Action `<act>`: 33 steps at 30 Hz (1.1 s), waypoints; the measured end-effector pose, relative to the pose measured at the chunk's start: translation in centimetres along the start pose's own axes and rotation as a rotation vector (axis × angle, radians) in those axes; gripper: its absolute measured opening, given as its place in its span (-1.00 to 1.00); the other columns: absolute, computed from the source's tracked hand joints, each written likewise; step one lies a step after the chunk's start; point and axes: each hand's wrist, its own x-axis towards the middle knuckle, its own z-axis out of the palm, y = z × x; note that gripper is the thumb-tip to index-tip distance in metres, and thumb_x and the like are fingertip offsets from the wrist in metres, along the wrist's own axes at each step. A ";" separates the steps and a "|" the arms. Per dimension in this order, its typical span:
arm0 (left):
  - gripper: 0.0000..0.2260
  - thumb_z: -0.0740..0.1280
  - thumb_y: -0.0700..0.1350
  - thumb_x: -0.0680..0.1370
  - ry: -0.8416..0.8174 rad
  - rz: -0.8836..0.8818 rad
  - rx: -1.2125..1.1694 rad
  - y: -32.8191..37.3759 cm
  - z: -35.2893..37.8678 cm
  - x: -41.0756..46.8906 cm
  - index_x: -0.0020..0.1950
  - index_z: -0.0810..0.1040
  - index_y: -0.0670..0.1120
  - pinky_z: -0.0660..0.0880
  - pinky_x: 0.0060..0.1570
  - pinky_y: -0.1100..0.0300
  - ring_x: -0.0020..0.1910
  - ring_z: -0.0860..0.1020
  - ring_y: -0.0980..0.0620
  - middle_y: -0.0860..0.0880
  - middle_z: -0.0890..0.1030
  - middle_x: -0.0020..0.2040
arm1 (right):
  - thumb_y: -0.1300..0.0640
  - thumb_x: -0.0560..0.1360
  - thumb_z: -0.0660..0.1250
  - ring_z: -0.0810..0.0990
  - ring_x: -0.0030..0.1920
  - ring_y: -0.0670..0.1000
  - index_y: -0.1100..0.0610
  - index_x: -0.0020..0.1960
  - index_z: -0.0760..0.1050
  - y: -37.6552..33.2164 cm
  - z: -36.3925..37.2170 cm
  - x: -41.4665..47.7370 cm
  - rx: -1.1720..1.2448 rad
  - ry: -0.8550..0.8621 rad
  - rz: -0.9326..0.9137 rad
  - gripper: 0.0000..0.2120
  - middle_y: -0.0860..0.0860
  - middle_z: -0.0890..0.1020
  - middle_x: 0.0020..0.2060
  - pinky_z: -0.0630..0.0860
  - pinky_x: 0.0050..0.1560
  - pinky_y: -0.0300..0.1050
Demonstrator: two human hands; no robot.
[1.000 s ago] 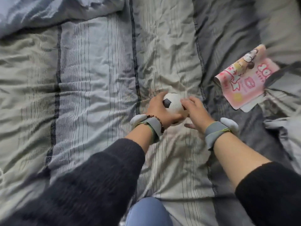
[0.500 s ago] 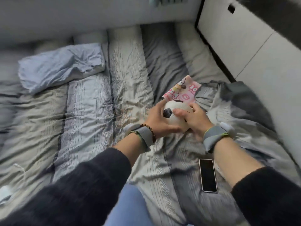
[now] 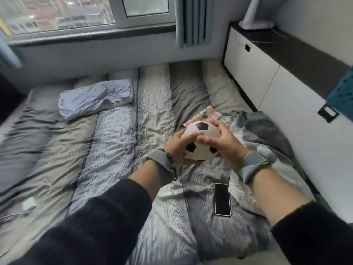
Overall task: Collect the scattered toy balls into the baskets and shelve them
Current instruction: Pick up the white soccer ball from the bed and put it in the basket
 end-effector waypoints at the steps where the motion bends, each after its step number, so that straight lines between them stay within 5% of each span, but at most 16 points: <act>1: -0.74 0.38 -0.07 0.50 0.006 0.028 0.011 -0.1 0.8 -0.9 0.18 0.51 0.00 0.53 -0.02 -0.24 0.00 0.57 -0.15 -0.13 0.56 0.07 | -0.07 0.22 0.52 0.58 0.19 0.22 -0.01 0.40 0.29 -0.2 -0.4 -1.2 0.054 -0.018 0.038 -0.19 0.13 0.54 0.23 0.60 0.01 0.17; 4: -0.50 0.45 -0.20 0.39 -0.102 0.148 0.023 -1.2 3.3 -3.6 0.32 0.44 -0.10 0.53 -0.02 -0.25 0.06 0.56 -0.21 -0.22 0.55 0.15 | -0.23 0.36 0.39 0.59 0.17 0.26 -0.09 0.31 0.43 -0.5 -1.8 -5.4 0.170 -0.097 0.062 -0.44 0.15 0.58 0.24 0.53 0.07 0.38; 7: -0.45 0.44 -0.14 0.35 -0.169 0.135 -0.003 -3.3 5.7 -6.4 0.33 0.44 -0.06 0.50 0.05 -0.26 0.13 0.53 -0.22 -0.24 0.52 0.23 | -0.22 0.45 0.34 0.68 -0.09 0.09 -0.10 0.12 0.57 0.1 -3.3 -10.9 0.184 -0.022 0.081 -0.69 0.06 0.68 0.04 0.64 -0.14 0.14; 10: -0.46 0.36 0.11 0.36 -0.108 -0.012 -0.175 -5.6 8.4 -9.1 0.32 0.46 0.00 0.52 0.06 -0.20 0.17 0.51 -0.19 -0.15 0.52 0.22 | -0.20 0.45 0.34 0.66 -0.02 0.14 -0.01 0.13 0.58 0.6 -5.1 -15.6 0.270 0.115 0.158 -0.64 0.09 0.68 0.03 0.59 -0.04 0.18; 14: -0.57 0.28 0.17 0.45 -0.034 -0.081 -0.211 -7.4 13.3 -11.3 0.24 0.47 -0.01 0.54 -0.04 -0.18 0.16 0.50 -0.16 -0.11 0.49 0.23 | -0.34 0.42 0.26 0.53 0.22 0.31 0.04 0.24 0.54 -0.8 -9.9 -20.4 0.560 0.297 0.129 -0.42 0.19 0.60 0.20 0.52 0.06 0.26; 19: -0.49 0.22 0.27 0.47 -0.123 -0.071 -0.360 -6.1 22.0 -11.2 0.28 0.49 -0.02 0.57 -0.14 -0.27 0.16 0.53 -0.26 -0.18 0.52 0.24 | -0.26 0.49 0.17 0.55 0.22 0.11 0.02 0.02 0.52 -3.1 -18.5 -24.8 0.612 0.626 0.039 -0.61 0.00 0.63 0.02 0.46 0.13 0.19; 24: -0.58 0.20 0.21 0.46 -0.127 -0.007 -0.370 -4.7 34.6 -9.3 0.14 0.58 -0.02 0.49 0.10 -0.21 0.04 0.59 -0.23 -0.15 0.64 0.08 | -0.32 0.46 0.18 0.59 0.17 0.15 -0.01 0.21 0.54 -2.2 -25.2 -27.7 0.541 0.471 0.071 -0.49 0.07 0.63 0.17 0.52 0.13 0.21; 26: -0.64 0.18 0.14 0.51 -0.081 0.098 -0.345 -3.6 39.3 -8.0 0.02 0.60 -0.10 0.53 -0.07 0.03 -0.08 0.61 -0.15 -0.11 0.65 0.00 | -0.35 0.42 0.18 0.58 0.18 0.26 -0.02 0.22 0.57 -1.9 -28.6 -28.5 0.673 0.397 0.081 -0.44 0.14 0.65 0.16 0.47 0.18 0.34; 30: -0.68 0.15 0.06 0.54 -0.088 0.195 -0.283 -1.6 47.1 -5.5 -0.02 0.60 -0.10 0.49 -0.07 0.08 0.00 0.60 -0.08 -0.09 0.66 0.07 | -0.33 0.42 0.18 0.53 0.21 0.38 -0.01 0.26 0.55 -1.6 -36.3 -29.8 0.950 0.364 0.041 -0.43 0.23 0.60 0.20 0.45 0.14 0.41; 33: -0.73 0.17 0.03 0.50 -0.082 0.176 -0.157 -2.7 50.7 -4.1 -0.03 0.58 -0.09 0.45 -0.18 0.13 -0.10 0.56 -0.02 -0.04 0.65 -0.02 | -0.37 0.45 0.10 0.55 0.19 0.34 -0.01 0.22 0.56 -2.7 -41.3 -29.4 0.921 0.389 -0.007 -0.42 0.21 0.63 0.16 0.48 0.14 0.37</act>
